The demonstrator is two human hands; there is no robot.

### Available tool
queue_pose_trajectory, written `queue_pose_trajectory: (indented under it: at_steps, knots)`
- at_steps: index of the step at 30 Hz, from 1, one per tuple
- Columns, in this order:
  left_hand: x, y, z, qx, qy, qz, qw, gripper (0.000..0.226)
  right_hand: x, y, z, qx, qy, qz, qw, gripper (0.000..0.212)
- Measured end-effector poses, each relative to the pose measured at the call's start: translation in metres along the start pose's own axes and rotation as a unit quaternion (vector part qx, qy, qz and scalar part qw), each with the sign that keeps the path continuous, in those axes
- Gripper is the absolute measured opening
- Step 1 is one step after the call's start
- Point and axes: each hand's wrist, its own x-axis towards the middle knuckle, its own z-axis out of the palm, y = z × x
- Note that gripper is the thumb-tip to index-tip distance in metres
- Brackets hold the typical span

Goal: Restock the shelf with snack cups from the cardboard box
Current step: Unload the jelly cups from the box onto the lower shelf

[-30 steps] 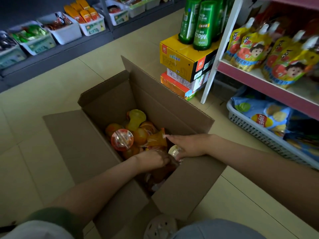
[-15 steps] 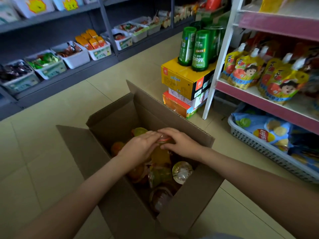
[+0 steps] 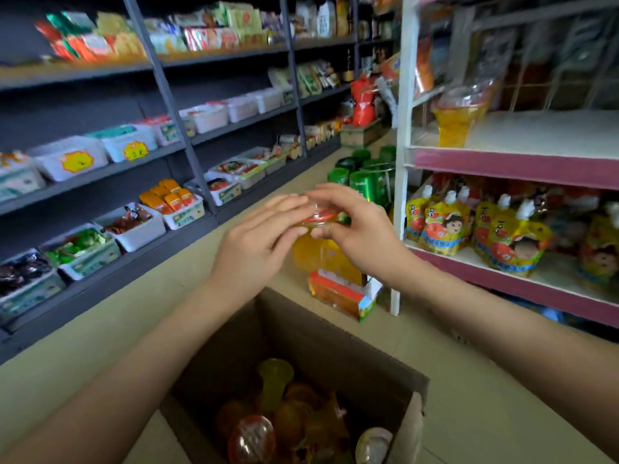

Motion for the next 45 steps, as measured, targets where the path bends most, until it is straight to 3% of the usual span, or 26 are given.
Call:
queue_pose_trajectory:
  at_steps: [5,8,17,24,27,32,36,38,40,45]
  knots:
    - [0.081,0.01,0.03,-0.013,0.087,0.057,0.995,0.026,0.037,-0.004,-0.074,-0.045,0.041,-0.023,0.998,0.047]
    - [0.12,0.027,0.052,-0.032,0.119,0.041,0.992,0.026,0.055,-0.001,-0.117,-0.081,0.052,-0.036,0.995,0.046]
    - [0.222,0.065,0.113,-0.035,0.091,0.066,0.993,0.029,0.082,0.027,-0.228,-0.144,0.084,-0.028,0.986,0.042]
    - [0.253,0.108,0.186,-0.018,0.104,0.067,0.992,0.028,0.067,0.07,-0.3,-0.189,0.083,-0.003,0.979,0.042]
    - [0.264,0.124,0.219,-0.031,0.077,0.009,0.997,0.03,0.065,0.099,-0.318,-0.196,0.107,0.046,0.974,0.038]
    - [0.285,0.137,0.263,-0.117,0.004,-0.175,0.978,0.042,0.086,0.151,-0.336,-0.207,0.184,0.12,0.953,0.04]
    - [0.307,0.137,0.301,-0.023,-0.136,-0.214,0.967,0.062,0.114,0.189,-0.34,-0.239,0.201,0.128,0.941,0.038]
    - [0.315,0.137,0.311,0.011,-0.203,-0.242,0.949,0.056,0.127,0.202,-0.339,-0.266,0.209,0.124,0.933,0.037]
    - [0.32,0.134,0.312,0.054,-0.191,-0.248,0.948,0.039,0.137,0.21,-0.337,-0.284,0.215,0.124,0.926,0.038]
    - [0.337,0.136,0.308,-0.027,-0.223,-0.235,0.946,0.012,0.145,0.229,-0.331,-0.292,0.227,0.141,0.918,0.035]
